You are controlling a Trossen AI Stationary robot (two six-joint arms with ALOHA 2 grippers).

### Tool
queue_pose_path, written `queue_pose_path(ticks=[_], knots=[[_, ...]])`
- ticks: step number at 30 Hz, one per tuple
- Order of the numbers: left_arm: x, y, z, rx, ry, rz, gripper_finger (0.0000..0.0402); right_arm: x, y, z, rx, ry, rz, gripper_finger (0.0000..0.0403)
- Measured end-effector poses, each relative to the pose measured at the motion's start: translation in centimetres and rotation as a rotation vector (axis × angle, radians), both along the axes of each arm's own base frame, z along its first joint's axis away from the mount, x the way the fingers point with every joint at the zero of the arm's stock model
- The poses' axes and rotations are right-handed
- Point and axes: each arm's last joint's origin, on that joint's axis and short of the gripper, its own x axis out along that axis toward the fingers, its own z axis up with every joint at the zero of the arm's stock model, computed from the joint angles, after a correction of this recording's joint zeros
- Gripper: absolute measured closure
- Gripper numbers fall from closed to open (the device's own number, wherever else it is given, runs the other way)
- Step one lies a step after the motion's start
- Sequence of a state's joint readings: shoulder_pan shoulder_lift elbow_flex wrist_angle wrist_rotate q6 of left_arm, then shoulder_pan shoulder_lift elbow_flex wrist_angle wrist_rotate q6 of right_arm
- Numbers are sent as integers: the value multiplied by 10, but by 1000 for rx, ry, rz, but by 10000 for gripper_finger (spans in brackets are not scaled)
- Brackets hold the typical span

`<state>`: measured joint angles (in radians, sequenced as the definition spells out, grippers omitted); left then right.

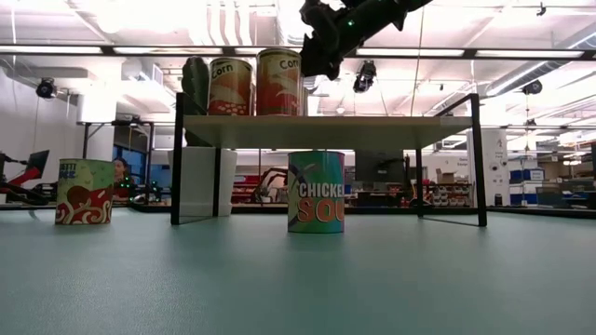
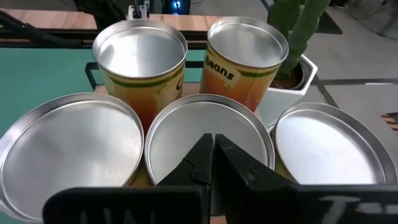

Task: Pick and place cans onto a shelf
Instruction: Adjust the cans on the shelf

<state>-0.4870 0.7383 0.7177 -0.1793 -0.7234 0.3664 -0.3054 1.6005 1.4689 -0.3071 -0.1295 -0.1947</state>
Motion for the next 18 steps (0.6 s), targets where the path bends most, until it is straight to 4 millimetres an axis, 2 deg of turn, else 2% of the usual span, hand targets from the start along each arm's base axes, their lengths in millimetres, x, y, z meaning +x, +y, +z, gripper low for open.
queue_pose_path(ticks=[18], knots=[[0,0,0,0,0,0,402,0,0,15,-35,-27,12,394]])
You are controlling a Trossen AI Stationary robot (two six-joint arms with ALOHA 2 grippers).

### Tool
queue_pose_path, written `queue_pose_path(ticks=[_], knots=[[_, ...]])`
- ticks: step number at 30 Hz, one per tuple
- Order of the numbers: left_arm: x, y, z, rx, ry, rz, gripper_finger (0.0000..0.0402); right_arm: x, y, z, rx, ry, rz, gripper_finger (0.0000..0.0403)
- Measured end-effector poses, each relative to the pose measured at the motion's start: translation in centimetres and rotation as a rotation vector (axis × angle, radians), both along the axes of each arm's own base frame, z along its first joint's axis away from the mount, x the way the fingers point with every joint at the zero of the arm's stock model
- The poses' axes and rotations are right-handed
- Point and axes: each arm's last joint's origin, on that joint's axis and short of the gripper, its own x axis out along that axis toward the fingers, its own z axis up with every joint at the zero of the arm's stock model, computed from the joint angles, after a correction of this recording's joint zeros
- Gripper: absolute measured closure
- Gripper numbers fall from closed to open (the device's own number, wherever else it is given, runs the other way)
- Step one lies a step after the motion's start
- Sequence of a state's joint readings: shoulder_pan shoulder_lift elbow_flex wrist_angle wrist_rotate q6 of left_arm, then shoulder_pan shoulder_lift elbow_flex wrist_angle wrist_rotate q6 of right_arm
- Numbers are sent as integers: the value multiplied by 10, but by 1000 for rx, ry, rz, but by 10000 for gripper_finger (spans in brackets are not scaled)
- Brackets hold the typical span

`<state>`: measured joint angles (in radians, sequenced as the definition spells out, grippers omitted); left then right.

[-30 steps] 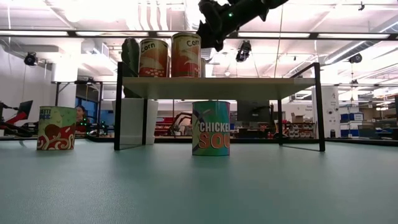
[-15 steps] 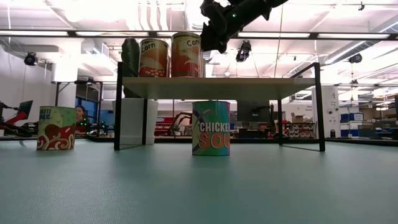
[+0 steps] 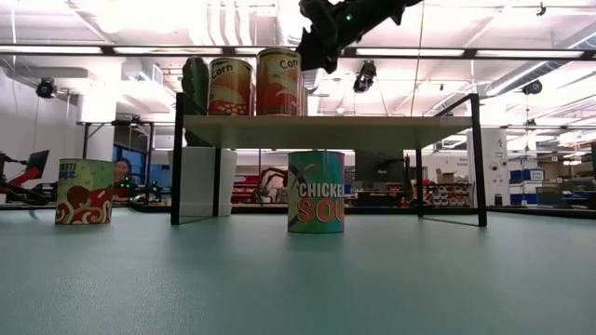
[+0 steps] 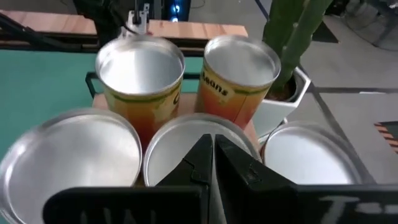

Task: Pick and place cans onto a shelf
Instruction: Adjust the cans on the shelf

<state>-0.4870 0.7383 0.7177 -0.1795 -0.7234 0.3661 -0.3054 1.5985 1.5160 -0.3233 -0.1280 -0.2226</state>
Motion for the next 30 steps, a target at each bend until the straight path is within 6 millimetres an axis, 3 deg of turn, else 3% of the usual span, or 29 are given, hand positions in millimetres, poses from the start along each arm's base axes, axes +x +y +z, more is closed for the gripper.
queue_pose_path(ticks=[8,17,24,30], knots=[[0,0,0,0,0,0,402,-11,-2,16,-86,93,-132,394],[0,0,0,1,1,-1,402,-29,-23,5,-141,273,-334,394],[0,0,0,0,0,0,402,-26,-42,-15,-84,276,-331,394],[0,0,0,0,0,0,402,-20,-43,-12,-92,214,-330,394]])
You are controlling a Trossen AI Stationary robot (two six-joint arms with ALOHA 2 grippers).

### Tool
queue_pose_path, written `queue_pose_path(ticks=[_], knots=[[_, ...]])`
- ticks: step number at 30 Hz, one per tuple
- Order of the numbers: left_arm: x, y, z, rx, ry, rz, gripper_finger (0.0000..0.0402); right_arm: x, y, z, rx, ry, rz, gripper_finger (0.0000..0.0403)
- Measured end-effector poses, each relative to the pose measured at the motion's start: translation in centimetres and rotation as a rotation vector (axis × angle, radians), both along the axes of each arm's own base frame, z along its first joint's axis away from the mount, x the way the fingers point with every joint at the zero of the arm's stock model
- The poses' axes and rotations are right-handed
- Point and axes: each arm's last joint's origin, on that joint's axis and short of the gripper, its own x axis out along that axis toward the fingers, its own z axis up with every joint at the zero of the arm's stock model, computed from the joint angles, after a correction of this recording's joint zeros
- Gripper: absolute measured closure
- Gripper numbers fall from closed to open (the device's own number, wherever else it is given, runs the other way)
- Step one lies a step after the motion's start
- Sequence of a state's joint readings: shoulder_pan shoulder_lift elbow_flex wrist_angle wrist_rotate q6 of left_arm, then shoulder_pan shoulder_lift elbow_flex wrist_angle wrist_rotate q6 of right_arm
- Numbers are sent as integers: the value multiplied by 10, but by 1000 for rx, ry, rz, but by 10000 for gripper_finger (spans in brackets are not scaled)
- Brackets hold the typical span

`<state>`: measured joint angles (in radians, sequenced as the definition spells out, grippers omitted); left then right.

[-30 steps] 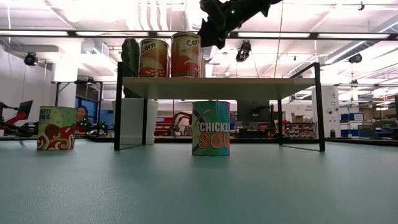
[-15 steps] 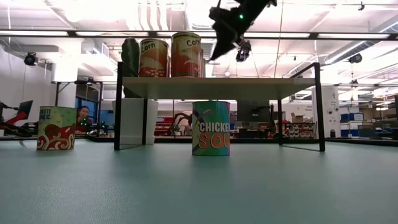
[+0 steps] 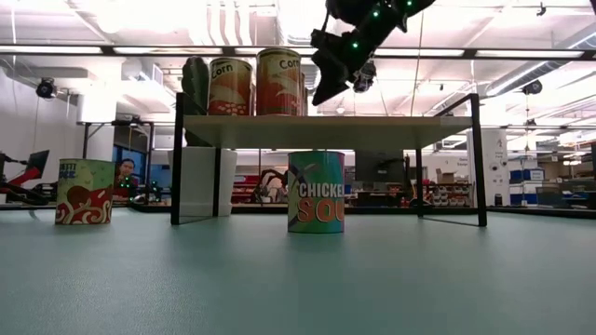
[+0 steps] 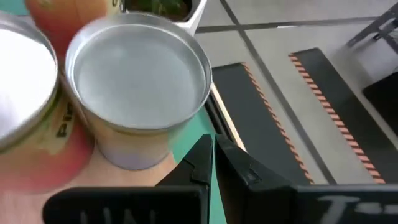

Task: Pick and place cans onto a shelf
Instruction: Adjust the cans on the shelf

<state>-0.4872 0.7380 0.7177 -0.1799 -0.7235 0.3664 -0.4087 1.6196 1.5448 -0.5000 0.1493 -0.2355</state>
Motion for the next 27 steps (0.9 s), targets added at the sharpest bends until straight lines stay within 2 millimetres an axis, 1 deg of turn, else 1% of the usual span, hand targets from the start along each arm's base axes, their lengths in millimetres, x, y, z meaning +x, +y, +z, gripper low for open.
queue_pose_path(ticks=[7,12,24,27], knots=[[0,0,0,0,0,0,402,4,4,1,20,-40,40,394],[0,0,0,0,0,0,402,7,3,-2,24,-43,47,394],[0,0,0,0,0,0,402,7,3,-2,19,-45,41,394],[0,0,0,0,0,0,402,5,4,-1,25,-36,39,394]])
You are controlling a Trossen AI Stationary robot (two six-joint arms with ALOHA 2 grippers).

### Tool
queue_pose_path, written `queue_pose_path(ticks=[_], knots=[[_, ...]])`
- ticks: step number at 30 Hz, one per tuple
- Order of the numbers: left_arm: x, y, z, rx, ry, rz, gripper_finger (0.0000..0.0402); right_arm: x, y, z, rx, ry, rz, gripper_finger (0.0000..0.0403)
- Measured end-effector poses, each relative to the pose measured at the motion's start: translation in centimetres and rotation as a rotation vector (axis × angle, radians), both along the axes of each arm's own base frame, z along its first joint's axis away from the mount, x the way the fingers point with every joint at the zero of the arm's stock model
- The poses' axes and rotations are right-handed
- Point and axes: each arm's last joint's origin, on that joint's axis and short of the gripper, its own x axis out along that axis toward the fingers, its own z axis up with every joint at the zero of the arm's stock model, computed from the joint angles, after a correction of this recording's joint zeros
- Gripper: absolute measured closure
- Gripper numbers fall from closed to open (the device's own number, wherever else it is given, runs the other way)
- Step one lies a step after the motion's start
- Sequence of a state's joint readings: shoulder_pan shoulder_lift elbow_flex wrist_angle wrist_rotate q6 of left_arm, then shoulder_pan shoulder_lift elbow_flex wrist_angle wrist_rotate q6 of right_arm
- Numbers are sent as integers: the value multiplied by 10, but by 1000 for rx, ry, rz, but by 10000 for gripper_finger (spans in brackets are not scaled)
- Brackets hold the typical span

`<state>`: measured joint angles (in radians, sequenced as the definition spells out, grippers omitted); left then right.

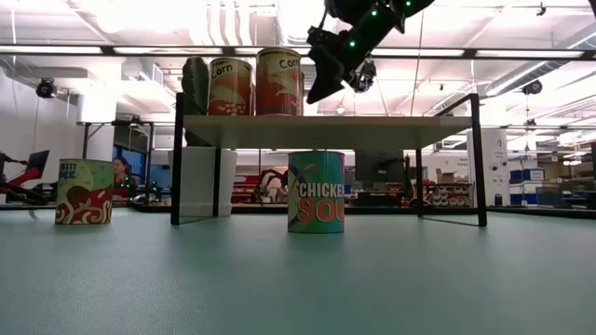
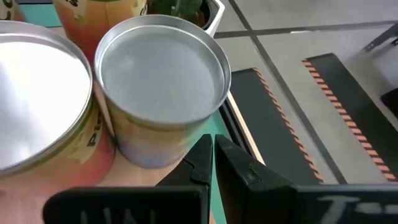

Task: Pick and place cans onto a shelf
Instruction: Adjust the cans on the shelf

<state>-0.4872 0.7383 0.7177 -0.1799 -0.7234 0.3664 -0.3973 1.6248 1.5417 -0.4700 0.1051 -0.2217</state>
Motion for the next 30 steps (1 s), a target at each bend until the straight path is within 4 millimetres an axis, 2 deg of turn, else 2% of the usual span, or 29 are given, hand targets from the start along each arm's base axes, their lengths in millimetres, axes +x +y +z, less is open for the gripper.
queue_pose_path(ticks=[7,11,17,30], knots=[[0,0,0,0,0,0,402,-14,12,7,91,37,-20,394],[0,0,0,0,0,0,402,-13,23,2,176,61,51,394],[0,0,0,0,0,0,402,-5,39,0,169,53,107,394],[0,0,0,0,0,0,402,2,42,4,144,-4,125,394]])
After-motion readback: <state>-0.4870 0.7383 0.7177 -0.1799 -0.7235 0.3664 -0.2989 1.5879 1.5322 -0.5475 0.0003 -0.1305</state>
